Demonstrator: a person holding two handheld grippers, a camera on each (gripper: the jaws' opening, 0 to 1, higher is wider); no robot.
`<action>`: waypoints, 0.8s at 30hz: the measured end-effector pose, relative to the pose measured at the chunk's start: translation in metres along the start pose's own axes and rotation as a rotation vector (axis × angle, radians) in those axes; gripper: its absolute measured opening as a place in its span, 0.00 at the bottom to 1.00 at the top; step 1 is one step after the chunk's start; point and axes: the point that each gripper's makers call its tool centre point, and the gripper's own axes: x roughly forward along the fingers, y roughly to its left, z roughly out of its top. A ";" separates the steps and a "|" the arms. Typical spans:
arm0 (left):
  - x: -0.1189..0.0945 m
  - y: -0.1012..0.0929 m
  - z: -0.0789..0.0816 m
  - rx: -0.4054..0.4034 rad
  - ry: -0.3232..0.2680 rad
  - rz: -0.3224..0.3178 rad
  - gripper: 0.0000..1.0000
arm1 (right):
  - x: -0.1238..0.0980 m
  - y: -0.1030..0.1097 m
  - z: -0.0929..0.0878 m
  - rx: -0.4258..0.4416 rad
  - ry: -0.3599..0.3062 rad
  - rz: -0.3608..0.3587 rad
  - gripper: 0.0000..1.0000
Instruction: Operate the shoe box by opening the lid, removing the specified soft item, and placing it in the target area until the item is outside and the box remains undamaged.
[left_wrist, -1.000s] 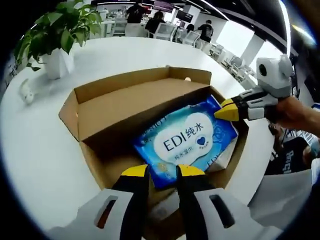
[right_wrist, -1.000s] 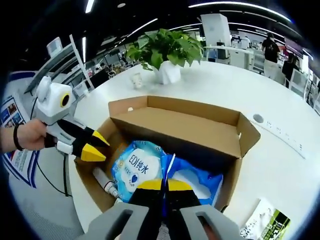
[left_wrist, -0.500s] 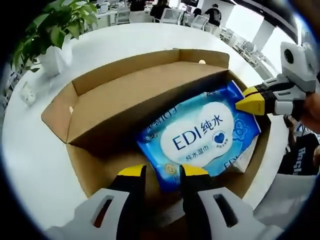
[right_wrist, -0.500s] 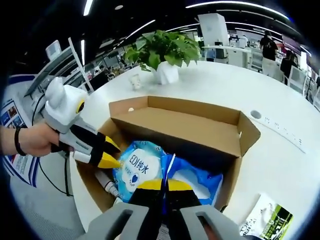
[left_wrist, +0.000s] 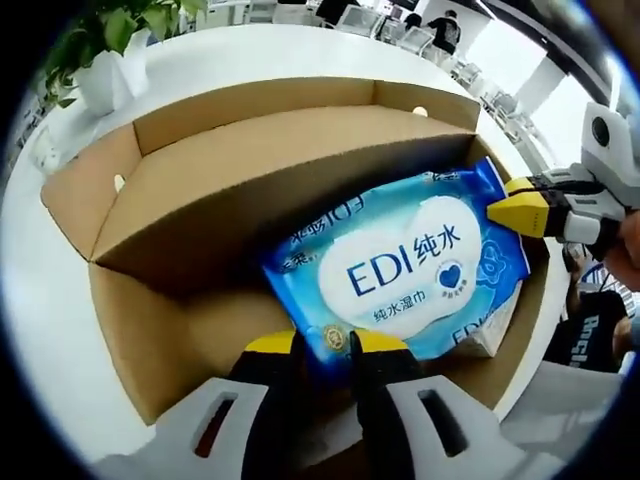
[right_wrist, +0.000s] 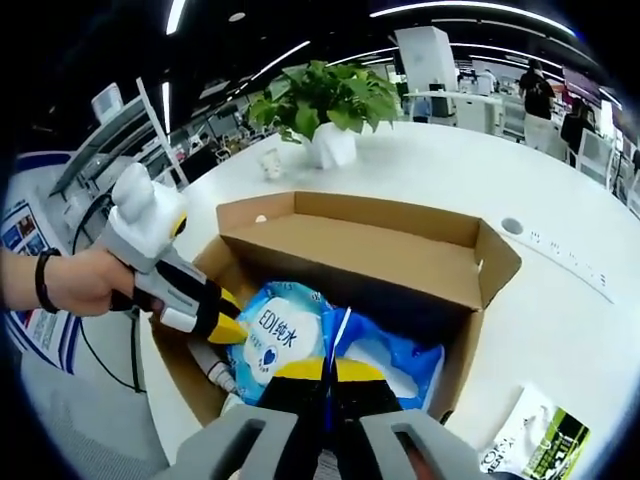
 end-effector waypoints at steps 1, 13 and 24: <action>0.000 0.001 0.000 -0.001 -0.004 0.003 0.16 | 0.001 -0.001 0.000 -0.001 0.001 -0.001 0.00; 0.000 0.007 0.004 0.001 -0.034 0.022 0.02 | 0.013 -0.006 -0.008 0.024 0.031 0.006 0.01; -0.008 0.006 0.011 -0.006 -0.075 0.004 0.00 | 0.006 -0.007 -0.003 0.025 0.019 -0.008 0.00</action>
